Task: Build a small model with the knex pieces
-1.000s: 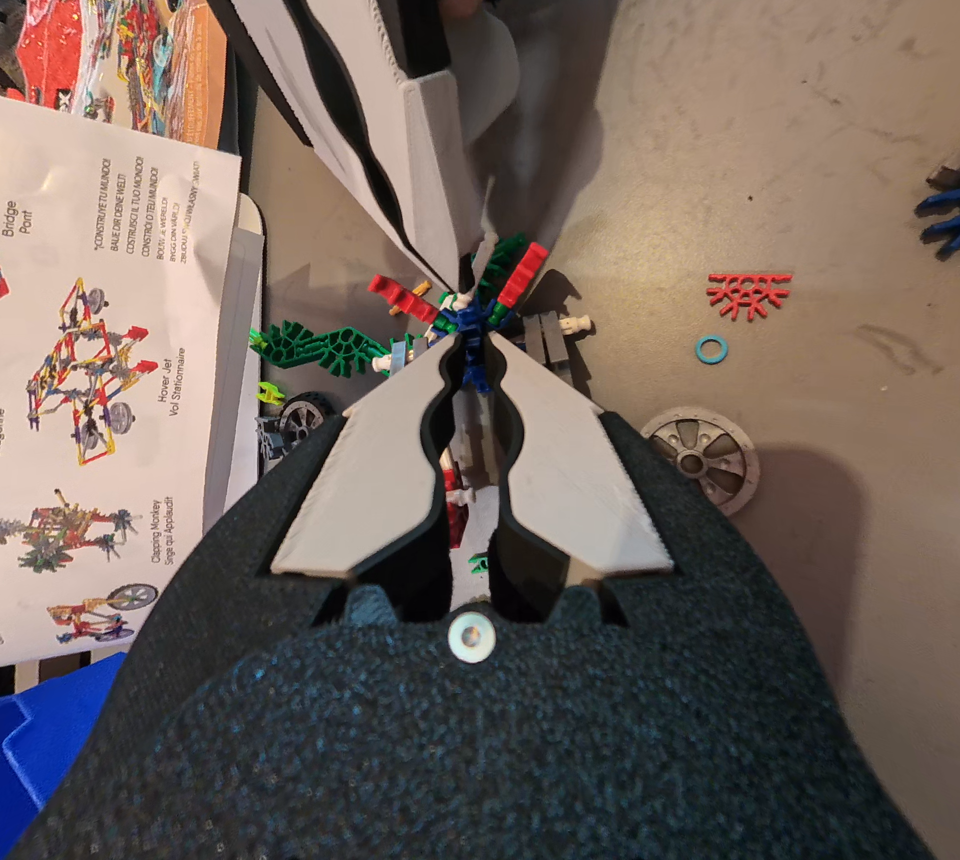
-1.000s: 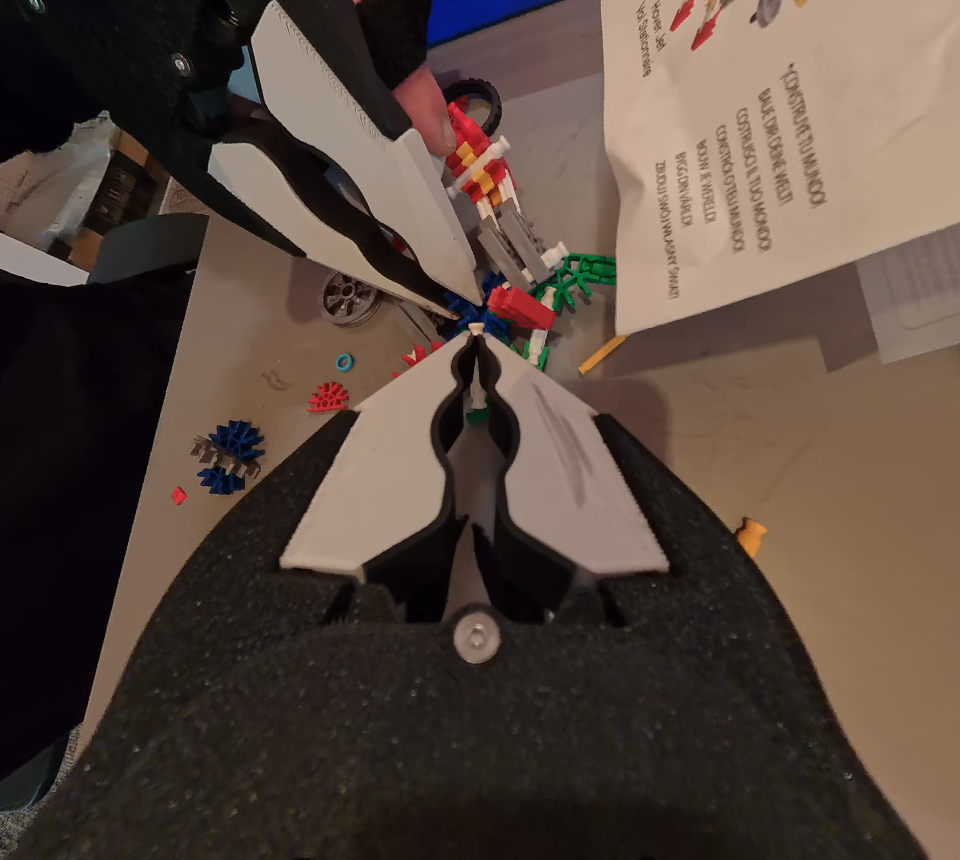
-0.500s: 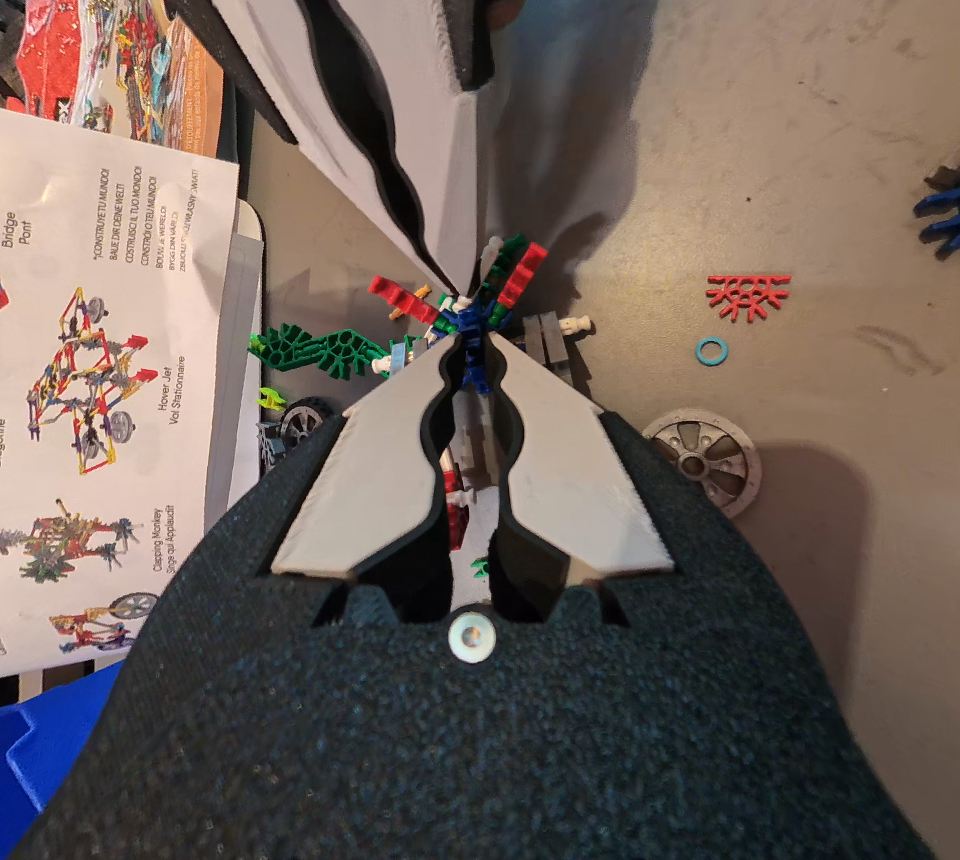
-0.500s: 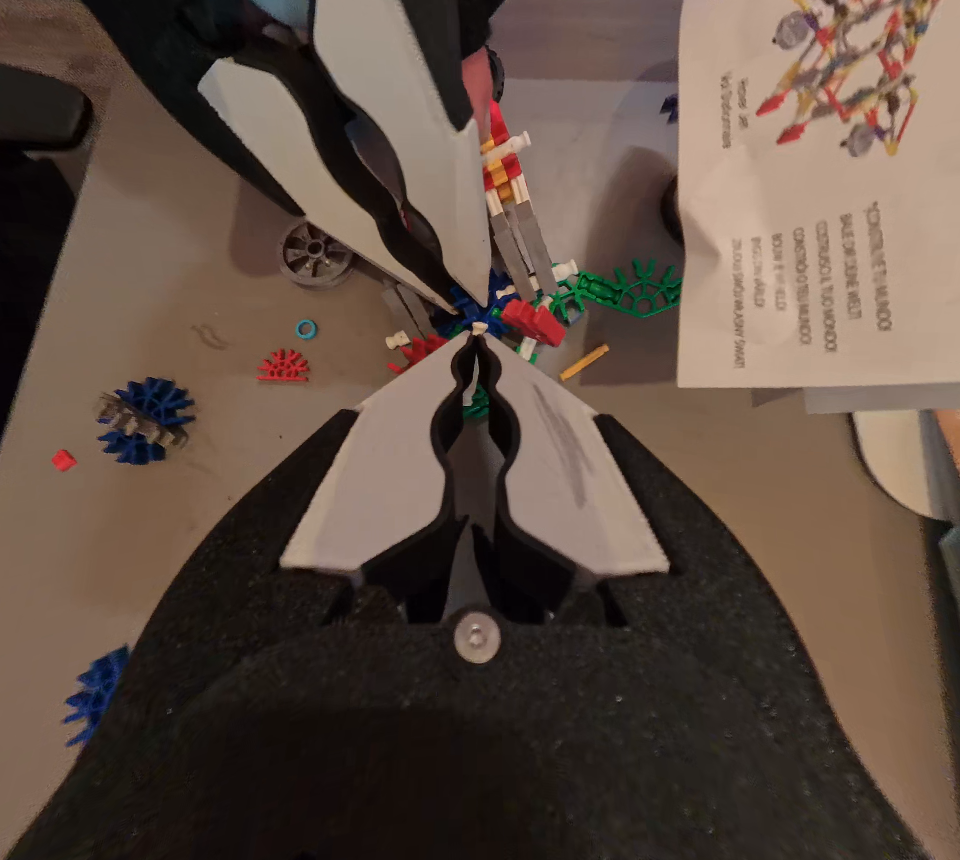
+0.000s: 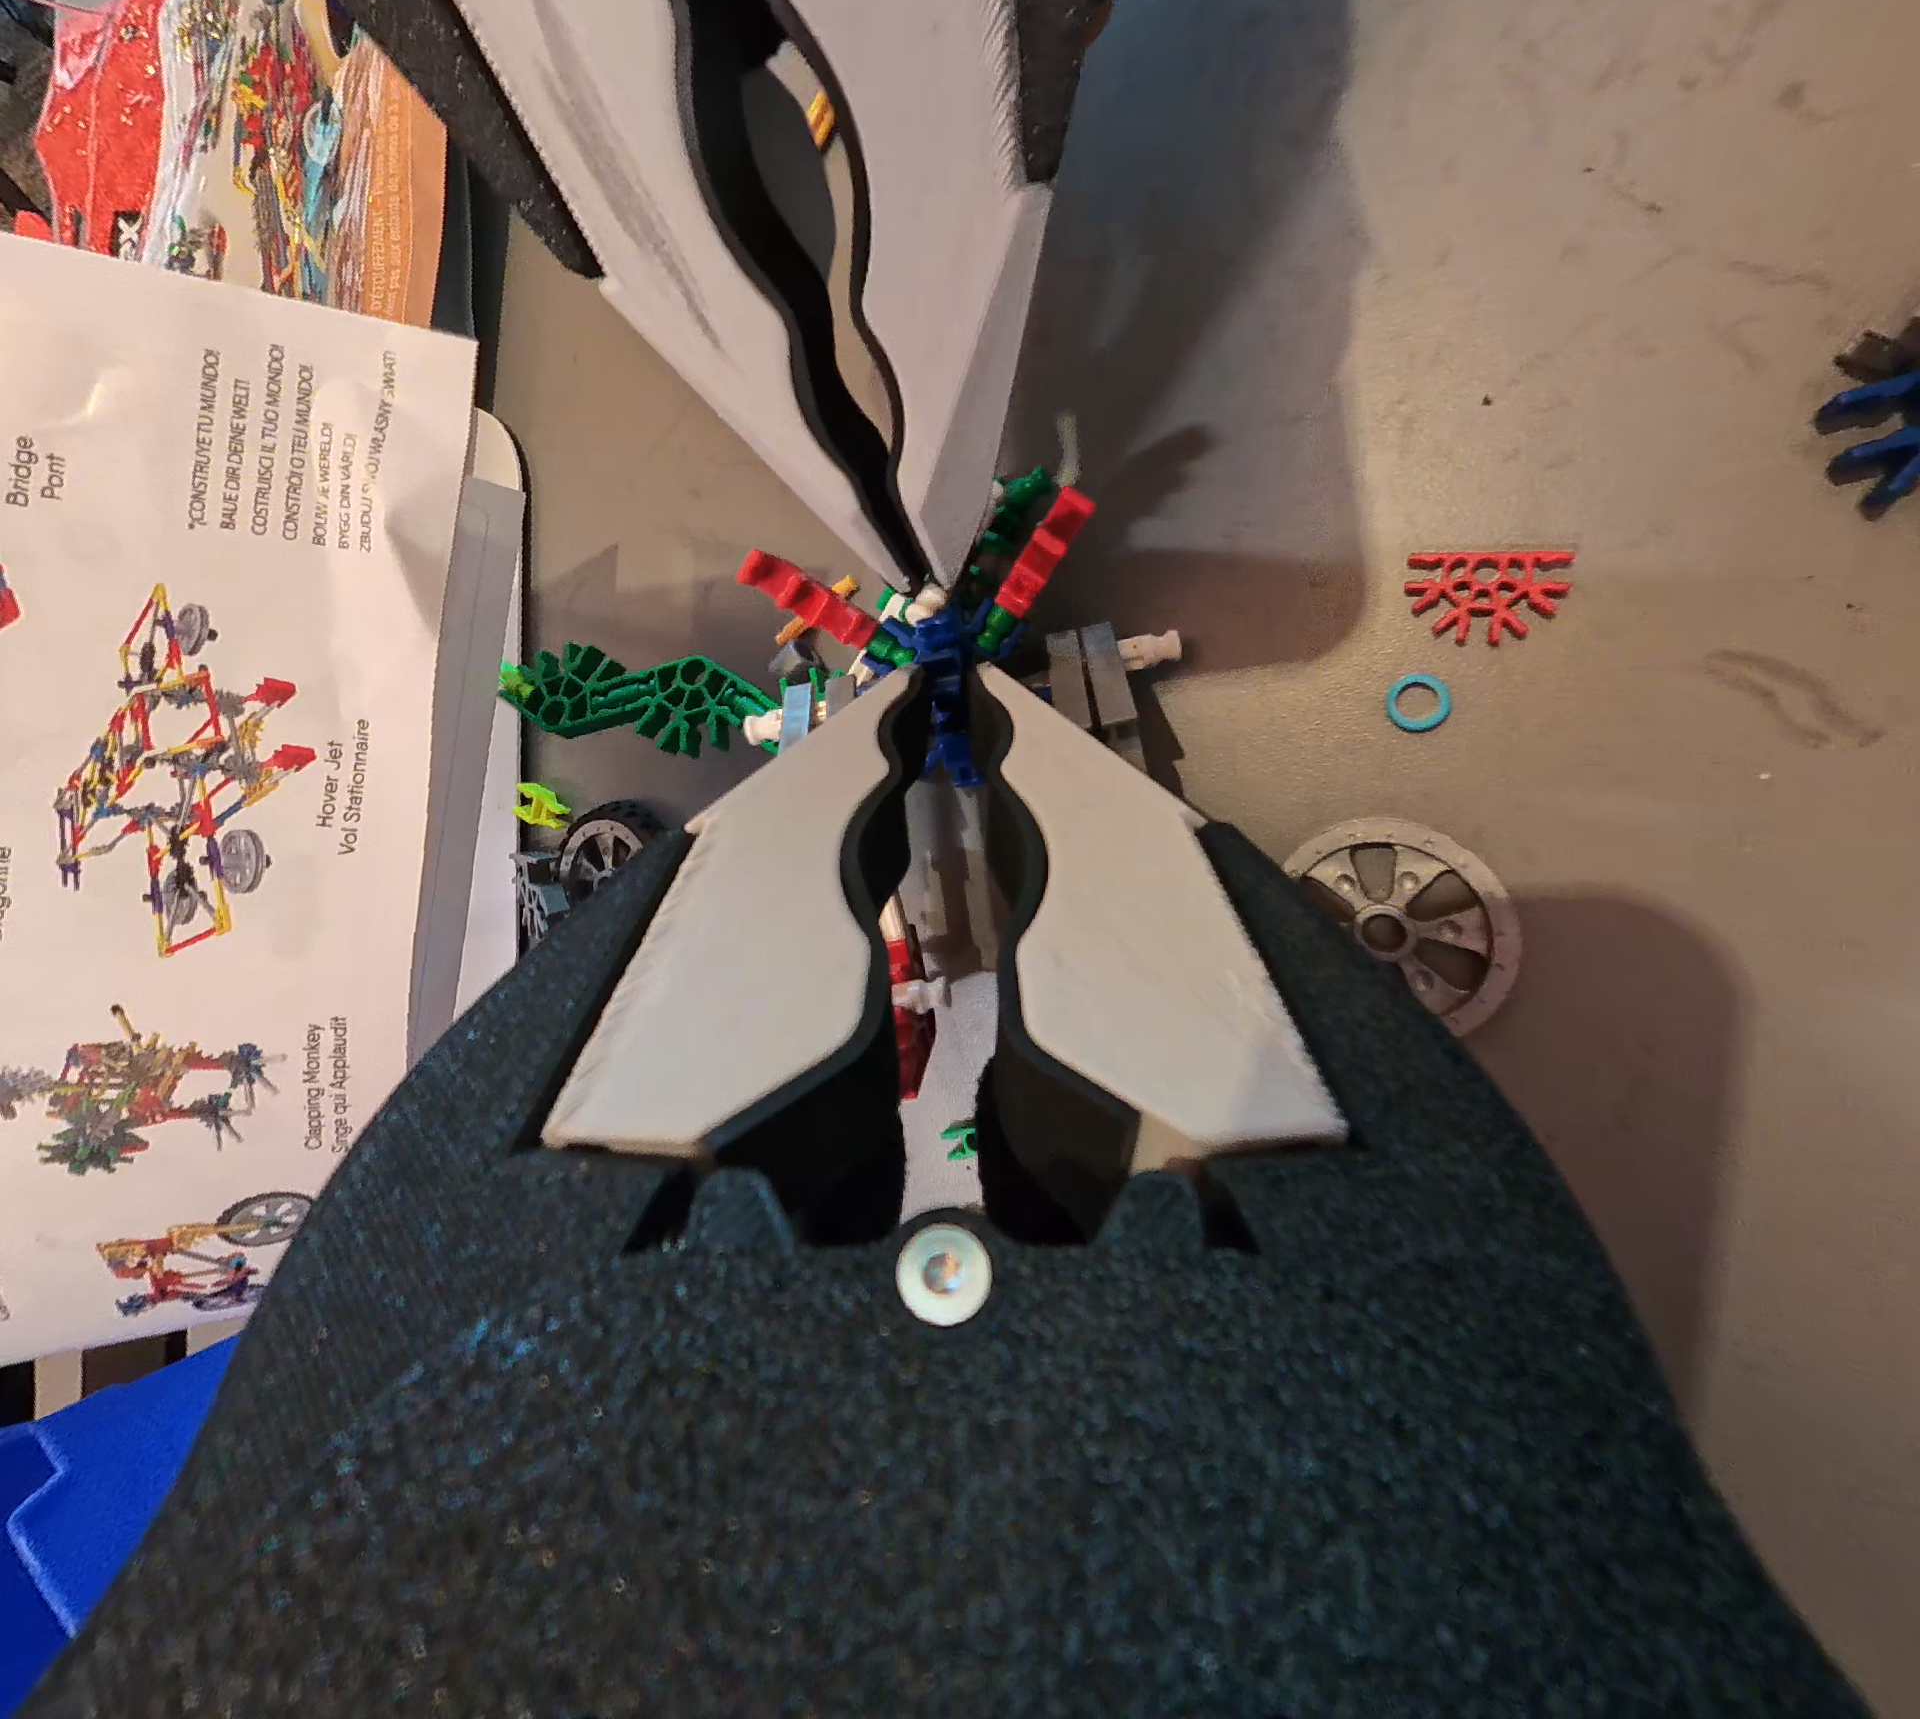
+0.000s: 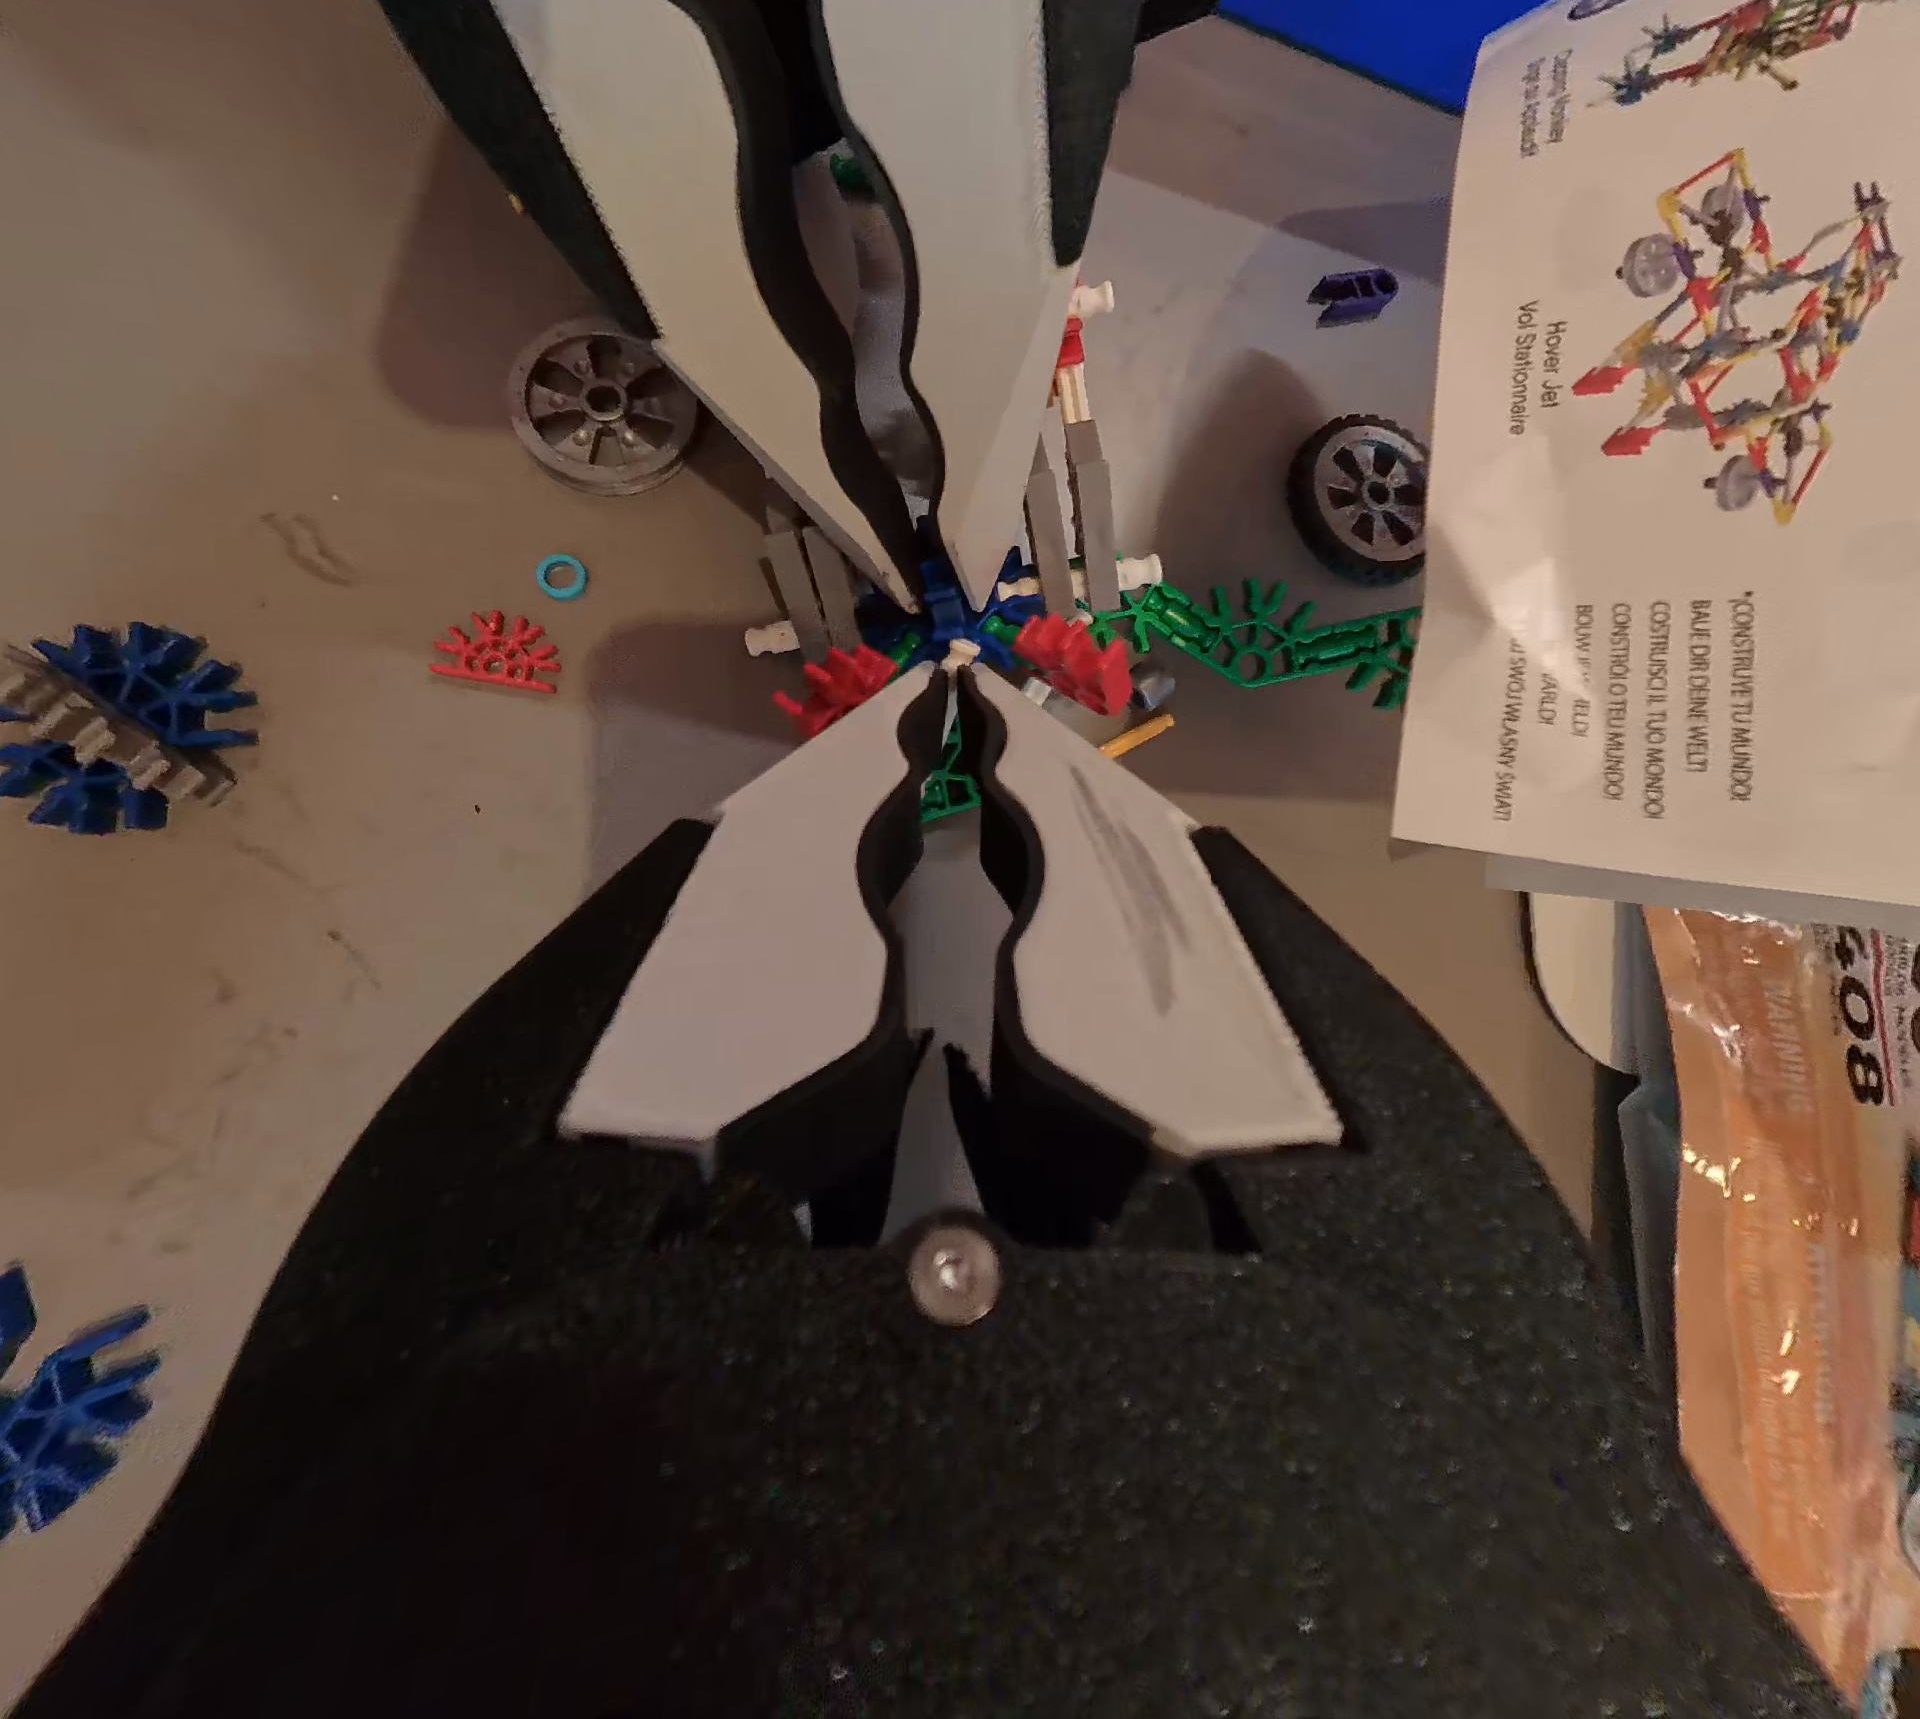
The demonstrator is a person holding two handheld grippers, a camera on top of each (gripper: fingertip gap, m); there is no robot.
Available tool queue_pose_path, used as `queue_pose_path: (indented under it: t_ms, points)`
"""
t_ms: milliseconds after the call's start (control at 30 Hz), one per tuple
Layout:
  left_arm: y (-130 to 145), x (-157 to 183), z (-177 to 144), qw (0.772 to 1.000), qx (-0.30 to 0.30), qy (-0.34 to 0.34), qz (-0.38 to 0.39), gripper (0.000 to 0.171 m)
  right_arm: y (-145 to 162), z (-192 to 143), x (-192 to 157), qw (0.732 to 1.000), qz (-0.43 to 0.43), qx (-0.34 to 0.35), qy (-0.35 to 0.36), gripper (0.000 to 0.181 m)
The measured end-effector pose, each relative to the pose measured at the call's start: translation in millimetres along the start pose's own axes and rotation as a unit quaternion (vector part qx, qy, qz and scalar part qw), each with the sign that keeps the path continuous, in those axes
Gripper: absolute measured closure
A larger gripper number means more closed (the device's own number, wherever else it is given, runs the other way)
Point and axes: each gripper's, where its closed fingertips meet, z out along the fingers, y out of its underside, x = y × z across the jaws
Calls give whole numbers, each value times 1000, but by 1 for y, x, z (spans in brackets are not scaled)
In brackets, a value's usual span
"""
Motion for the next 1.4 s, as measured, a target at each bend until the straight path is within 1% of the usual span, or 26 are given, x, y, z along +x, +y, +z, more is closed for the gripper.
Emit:
queue_pose_path:
  t_ms: [200,400,533,700,833,1067,1400]
  points:
    - [-1,1,0,1000,2,3,2,165,1,-2,-1,999,-52,6,11,181]
    - [-5,4,0,1000,8,10,6,165,2,-4,-4,995,-101,-7,20,181]
    - [-5,4,1,1000,9,11,5,165,3,-5,-4,996,-93,-7,17,181]
    - [-6,4,1,1000,7,10,6,166,-1,-6,-7,999,-30,23,-18,181]
    - [-6,4,1,1000,7,11,6,166,-3,-4,-6,999,10,31,-33,181]
    - [-7,4,2,1000,6,11,4,166,-1,-3,-5,999,14,13,-27,181]
    - [-8,5,2,999,17,29,-14,167,2,-2,-6,1000,-14,-17,-8,181]
